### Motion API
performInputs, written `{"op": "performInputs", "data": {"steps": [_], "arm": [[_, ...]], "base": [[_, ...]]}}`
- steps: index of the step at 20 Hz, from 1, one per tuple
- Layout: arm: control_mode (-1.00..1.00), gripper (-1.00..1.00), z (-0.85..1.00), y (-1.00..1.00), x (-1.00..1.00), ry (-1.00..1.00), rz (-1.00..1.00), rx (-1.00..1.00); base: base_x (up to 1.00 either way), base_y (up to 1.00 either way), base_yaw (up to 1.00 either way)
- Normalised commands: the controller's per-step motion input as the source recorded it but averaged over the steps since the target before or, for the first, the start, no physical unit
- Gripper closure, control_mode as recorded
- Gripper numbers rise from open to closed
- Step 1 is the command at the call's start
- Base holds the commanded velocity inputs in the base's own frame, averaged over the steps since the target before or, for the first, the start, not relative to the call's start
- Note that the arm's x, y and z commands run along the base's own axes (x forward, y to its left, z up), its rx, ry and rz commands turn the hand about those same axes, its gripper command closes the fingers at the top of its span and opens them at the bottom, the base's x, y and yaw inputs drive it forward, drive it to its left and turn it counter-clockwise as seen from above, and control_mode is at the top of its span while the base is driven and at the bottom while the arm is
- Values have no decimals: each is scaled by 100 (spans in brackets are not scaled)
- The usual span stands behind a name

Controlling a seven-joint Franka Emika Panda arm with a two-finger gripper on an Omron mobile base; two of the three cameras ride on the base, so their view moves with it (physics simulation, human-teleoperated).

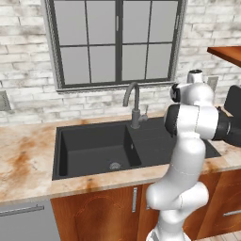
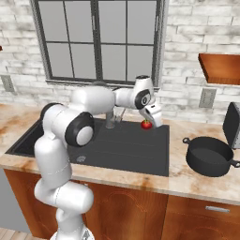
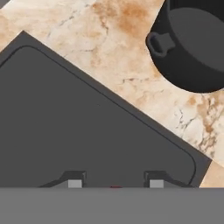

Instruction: Dump the tomato from the pot into the sink. Then turn on the water and wash the tomato. Then turn off the water and put the tomato back in the pot.

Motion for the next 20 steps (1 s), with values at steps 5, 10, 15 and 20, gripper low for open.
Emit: {"op": "performInputs", "data": {"steps": [5, 10, 15, 20], "arm": [[-100, 100, 28, -80, -2, -5, -2, -1], [-100, 100, 7, -74, -10, -12, -4, -5], [-100, 100, 6, -55, -3, -16, 0, -18], [-100, 100, 2, -36, -7, -2, 0, -29]], "base": [[0, 0, 0], [0, 0, 0], [0, 0, 0], [0, 0, 0]]}}
